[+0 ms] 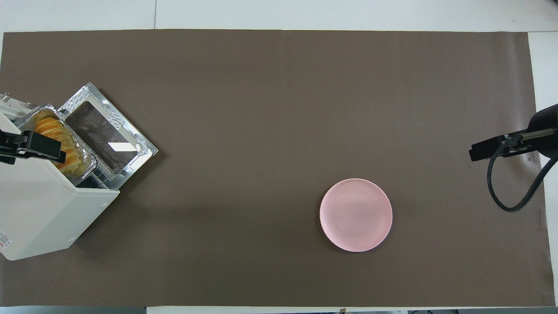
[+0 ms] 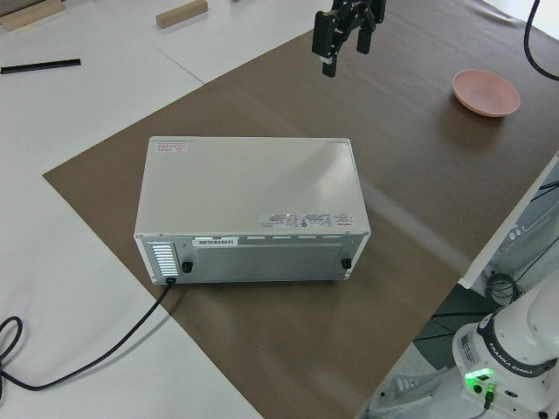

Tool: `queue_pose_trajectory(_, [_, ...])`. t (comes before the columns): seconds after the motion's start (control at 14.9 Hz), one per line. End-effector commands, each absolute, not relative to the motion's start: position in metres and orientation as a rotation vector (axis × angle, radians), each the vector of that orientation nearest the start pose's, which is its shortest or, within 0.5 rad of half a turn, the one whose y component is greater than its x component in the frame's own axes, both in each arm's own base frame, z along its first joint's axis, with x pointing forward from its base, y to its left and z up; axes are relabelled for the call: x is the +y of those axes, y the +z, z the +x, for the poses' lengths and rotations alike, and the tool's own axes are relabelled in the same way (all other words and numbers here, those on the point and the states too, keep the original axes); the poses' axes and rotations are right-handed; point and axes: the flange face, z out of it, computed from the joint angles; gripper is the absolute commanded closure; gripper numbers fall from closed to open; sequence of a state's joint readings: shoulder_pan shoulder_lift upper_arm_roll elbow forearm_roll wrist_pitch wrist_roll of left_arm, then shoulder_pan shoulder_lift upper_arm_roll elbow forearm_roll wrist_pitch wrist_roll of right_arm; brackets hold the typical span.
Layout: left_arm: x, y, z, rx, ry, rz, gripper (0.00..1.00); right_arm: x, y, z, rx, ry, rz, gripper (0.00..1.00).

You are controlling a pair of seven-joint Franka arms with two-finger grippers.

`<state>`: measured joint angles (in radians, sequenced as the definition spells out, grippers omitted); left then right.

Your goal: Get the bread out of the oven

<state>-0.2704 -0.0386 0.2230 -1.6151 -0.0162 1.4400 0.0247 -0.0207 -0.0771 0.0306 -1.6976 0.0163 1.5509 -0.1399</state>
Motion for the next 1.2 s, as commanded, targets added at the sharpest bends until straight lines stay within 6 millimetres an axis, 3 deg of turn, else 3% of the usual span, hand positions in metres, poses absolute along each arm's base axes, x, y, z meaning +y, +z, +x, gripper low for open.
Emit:
queue_pose_trajectory(0.0, [-0.024, 0.613, 0.520, 0.136, 0.194, -3.150, 0.00, 0.006, 0.609, 0.522, -0.204, 0.102, -3.104, 0.00])
queue_pose_trajectory(0.6, [-0.024, 0.615, 0.516, 0.129, 0.223, -3.147, 0.00, 0.005, 0.609, 0.522, -0.202, 0.102, -3.102, 0.00])
queue_pose_trajectory(0.87, [-0.021, 0.617, 0.521, 0.002, 0.206, -3.141, 0.00, 0.005, 0.609, 0.522, -0.202, 0.102, -3.104, 0.00])
queue_pose_trajectory(0.94, [-0.022, 0.618, 0.528, -0.044, 0.209, -3.137, 0.00, 0.006, 0.609, 0.522, -0.204, 0.102, -3.104, 0.00])
queue_pose_trajectory(1.14, [-0.035, 0.606, 0.577, -0.174, 0.278, -3.074, 0.00, 0.005, 0.609, 0.522, -0.202, 0.102, -3.102, 0.00])
